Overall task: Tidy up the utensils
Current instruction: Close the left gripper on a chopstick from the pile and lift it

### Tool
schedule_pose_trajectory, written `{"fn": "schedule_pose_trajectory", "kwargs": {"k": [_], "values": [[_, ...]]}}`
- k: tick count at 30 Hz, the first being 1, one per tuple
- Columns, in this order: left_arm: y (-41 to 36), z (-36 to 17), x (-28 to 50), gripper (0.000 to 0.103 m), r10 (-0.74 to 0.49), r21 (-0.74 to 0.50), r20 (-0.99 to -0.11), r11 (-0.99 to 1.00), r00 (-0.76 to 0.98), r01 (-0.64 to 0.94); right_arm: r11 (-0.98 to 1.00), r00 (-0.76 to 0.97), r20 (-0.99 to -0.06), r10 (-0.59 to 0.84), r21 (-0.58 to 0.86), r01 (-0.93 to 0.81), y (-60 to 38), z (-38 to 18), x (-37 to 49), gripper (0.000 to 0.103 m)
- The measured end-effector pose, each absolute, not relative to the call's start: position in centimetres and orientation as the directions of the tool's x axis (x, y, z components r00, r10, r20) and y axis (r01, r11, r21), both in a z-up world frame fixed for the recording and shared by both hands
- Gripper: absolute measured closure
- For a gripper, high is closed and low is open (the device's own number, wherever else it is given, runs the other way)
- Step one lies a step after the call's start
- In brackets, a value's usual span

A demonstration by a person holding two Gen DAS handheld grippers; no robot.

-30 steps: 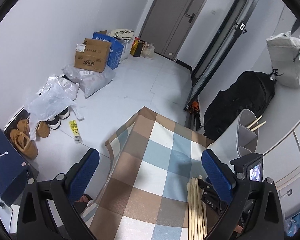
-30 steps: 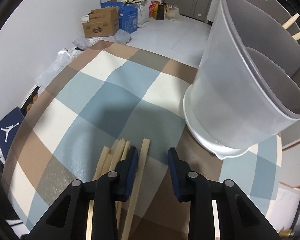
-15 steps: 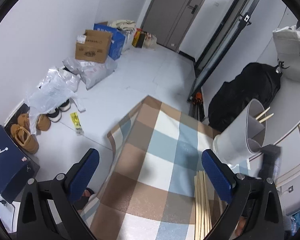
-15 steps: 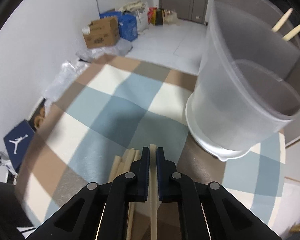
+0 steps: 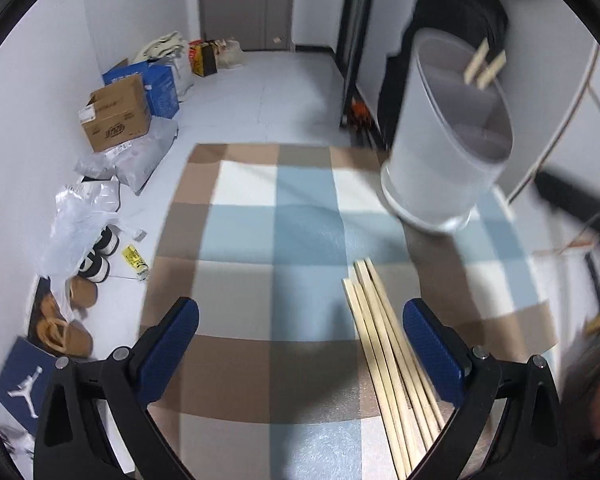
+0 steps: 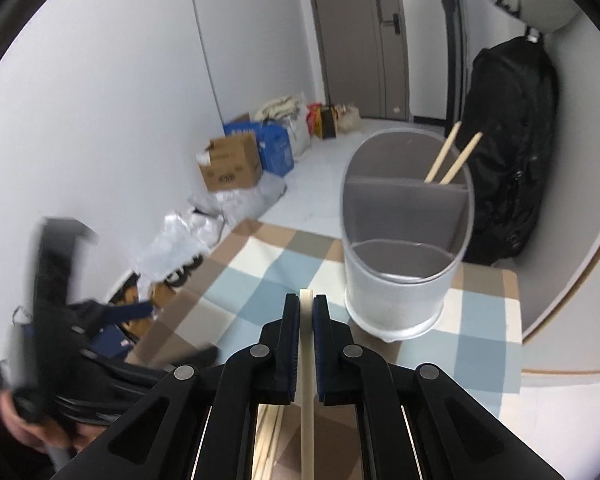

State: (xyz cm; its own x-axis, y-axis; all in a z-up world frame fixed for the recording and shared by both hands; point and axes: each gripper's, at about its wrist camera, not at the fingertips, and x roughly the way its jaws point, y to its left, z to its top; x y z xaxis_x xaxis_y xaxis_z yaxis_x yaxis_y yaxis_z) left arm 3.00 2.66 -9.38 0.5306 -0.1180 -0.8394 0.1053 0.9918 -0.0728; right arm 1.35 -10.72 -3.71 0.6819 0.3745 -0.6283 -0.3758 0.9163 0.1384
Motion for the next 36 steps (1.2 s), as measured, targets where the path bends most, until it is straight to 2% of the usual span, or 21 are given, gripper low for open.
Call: {"fn": "schedule_pose_trajectory", "kwargs": {"k": [10, 14, 25, 32, 35, 36], "values": [[1.2, -11.9, 4.2, 0.006, -0.031, 0.006, -0.899, 0.997, 0.437, 0.083, 0.914, 0.683, -0.611, 0.401, 0.209, -0.348, -14.6, -3.8, 0.3, 0.097], [0.1, -12.8, 4.7, 0.010, 0.053, 0.101, -0.904, 0.991, 0.425, 0.090, 0.915, 0.699, -0.595, 0.397, 0.199, -0.350, -15.3, -3.4, -0.2, 0.097], [-0.9, -13.3, 6.8, 0.022, -0.009, 0.025, -0.926, 0.996, 0.378, 0.085, 0.922, 0.729, -0.567, 0.385, 0.274, -0.273, -18.5, -2.7, 0.3, 0.097], [-1.3, -13.1, 7.9, 0.037, -0.044, -0.020, -0.930, 0.997, 0.365, 0.071, 0.918, 0.726, -0.567, 0.389, 0.300, -0.258, -19.5, -2.7, 0.5, 0.097], [-1.5, -13.0, 8.2, 0.049, -0.046, -0.022, -0.929, 0.997, 0.367, 0.070, 0.917, 0.725, -0.565, 0.394, 0.302, -0.262, -19.5, -2.5, 0.4, 0.097], [-1.4, -12.9, 8.4, 0.058, -0.049, -0.025, -0.928, 0.997, 0.369, 0.067, 0.917, 0.727, -0.563, 0.392, 0.301, -0.262, -19.6, -2.5, 0.4, 0.097]]}}
